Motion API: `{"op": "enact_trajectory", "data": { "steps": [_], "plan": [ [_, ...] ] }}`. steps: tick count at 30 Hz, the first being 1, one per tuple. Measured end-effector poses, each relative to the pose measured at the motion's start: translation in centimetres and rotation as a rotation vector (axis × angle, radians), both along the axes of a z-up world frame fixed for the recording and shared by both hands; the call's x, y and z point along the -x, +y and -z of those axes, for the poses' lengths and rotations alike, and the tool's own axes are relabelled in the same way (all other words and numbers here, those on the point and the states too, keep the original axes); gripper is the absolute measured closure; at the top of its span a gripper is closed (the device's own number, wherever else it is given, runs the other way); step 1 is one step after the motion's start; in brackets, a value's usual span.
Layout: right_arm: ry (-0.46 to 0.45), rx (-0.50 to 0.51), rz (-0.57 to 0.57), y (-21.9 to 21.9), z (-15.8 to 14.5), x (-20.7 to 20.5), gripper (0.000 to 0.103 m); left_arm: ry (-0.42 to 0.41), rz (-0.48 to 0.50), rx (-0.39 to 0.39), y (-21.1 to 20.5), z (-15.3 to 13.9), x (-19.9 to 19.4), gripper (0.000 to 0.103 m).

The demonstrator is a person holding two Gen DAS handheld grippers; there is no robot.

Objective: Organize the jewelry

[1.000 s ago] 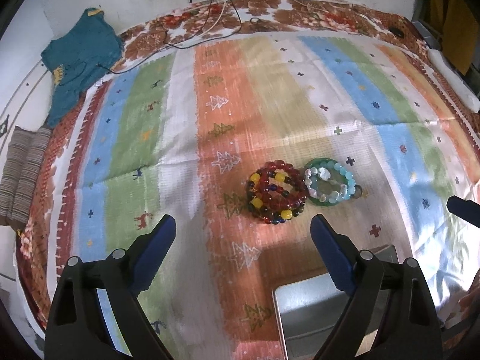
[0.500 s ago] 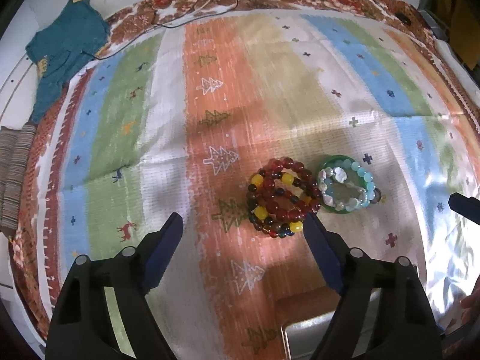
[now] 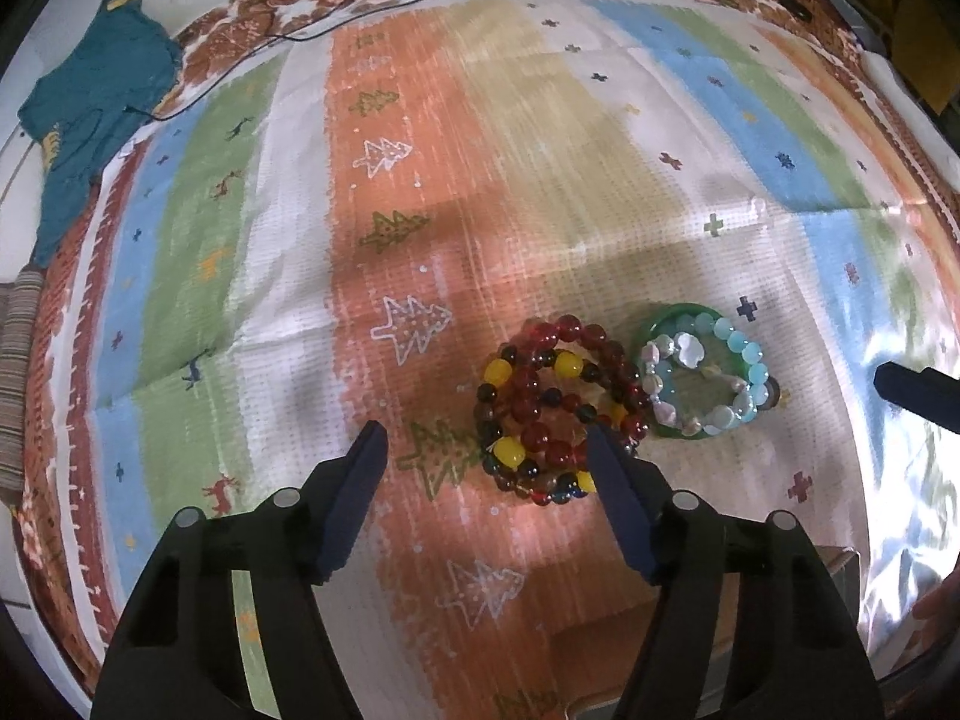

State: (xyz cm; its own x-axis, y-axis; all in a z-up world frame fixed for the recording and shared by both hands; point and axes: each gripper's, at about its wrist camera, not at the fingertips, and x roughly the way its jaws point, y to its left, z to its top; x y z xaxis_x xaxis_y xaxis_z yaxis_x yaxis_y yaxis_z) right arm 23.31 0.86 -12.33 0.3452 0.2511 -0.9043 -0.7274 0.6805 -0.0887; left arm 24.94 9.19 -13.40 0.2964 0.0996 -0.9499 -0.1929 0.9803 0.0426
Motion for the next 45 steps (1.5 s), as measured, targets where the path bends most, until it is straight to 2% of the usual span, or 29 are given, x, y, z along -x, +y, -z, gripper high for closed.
{"op": "enact_trajectory", "data": {
  "steps": [7, 11, 14, 18, 20, 21, 27, 29, 31, 34, 39, 41, 43, 45],
  "plan": [
    [0.016, 0.024, 0.002, 0.7, 1.0, -1.0, 0.009, -0.005, 0.014, 0.012, -0.2, 0.2, -1.2, 0.036],
    [0.025, 0.038, -0.004, 1.2, 1.6, -1.5, 0.011, 0.015, 0.012, 0.013, -0.2, 0.8, -1.7, 0.042],
    [0.038, 0.052, -0.003, 1.4, 2.2, -1.9, 0.017, 0.026, 0.013, 0.022, -0.1, 1.2, -2.2, 0.045],
    [0.057, 0.059, -0.009, 1.9, 2.8, -2.4, 0.028, 0.041, 0.015, 0.026, -0.1, 1.8, -2.6, 0.050],
    [0.070, 0.065, -0.014, 2.2, 3.2, -2.6, 0.034, 0.053, 0.028, 0.026, -0.2, 2.2, -2.8, 0.062],
    [0.076, 0.069, -0.015, 2.3, 3.4, -2.8, 0.036, 0.056, 0.033, 0.026, -0.2, 2.4, -2.9, 0.064],
    [0.096, 0.101, -0.034, 2.8, 4.7, -3.1, 0.051, 0.061, 0.047, 0.028, 0.0, 3.0, -3.7, 0.069],
    [0.096, 0.106, -0.037, 2.9, 4.8, -3.1, 0.053, 0.067, 0.048, 0.031, 0.1, 3.3, -4.0, 0.069],
    [0.098, 0.106, -0.040, 3.0, 4.9, -3.3, 0.061, 0.078, 0.058, 0.027, 0.0, 3.7, -4.3, 0.071],
    [0.105, 0.115, -0.044, 3.1, 5.1, -3.4, 0.080, 0.087, 0.074, 0.021, -0.1, 4.2, -4.4, 0.079],
    [0.090, 0.131, -0.044, 2.9, 5.2, -3.3, 0.091, 0.077, 0.071, 0.017, 0.4, 4.2, -4.6, 0.083],
    [0.090, 0.130, -0.042, 2.8, 5.1, -3.2, 0.093, 0.071, 0.064, 0.016, 0.7, 4.1, -4.6, 0.090],
    [0.085, 0.132, -0.044, 2.8, 5.1, -3.0, 0.100, 0.070, 0.056, 0.021, 0.9, 4.0, -4.6, 0.090],
    [0.082, 0.132, -0.044, 2.7, 5.0, -3.1, 0.101, 0.071, 0.052, 0.021, 1.0, 3.9, -4.5, 0.090]
  ]
}}
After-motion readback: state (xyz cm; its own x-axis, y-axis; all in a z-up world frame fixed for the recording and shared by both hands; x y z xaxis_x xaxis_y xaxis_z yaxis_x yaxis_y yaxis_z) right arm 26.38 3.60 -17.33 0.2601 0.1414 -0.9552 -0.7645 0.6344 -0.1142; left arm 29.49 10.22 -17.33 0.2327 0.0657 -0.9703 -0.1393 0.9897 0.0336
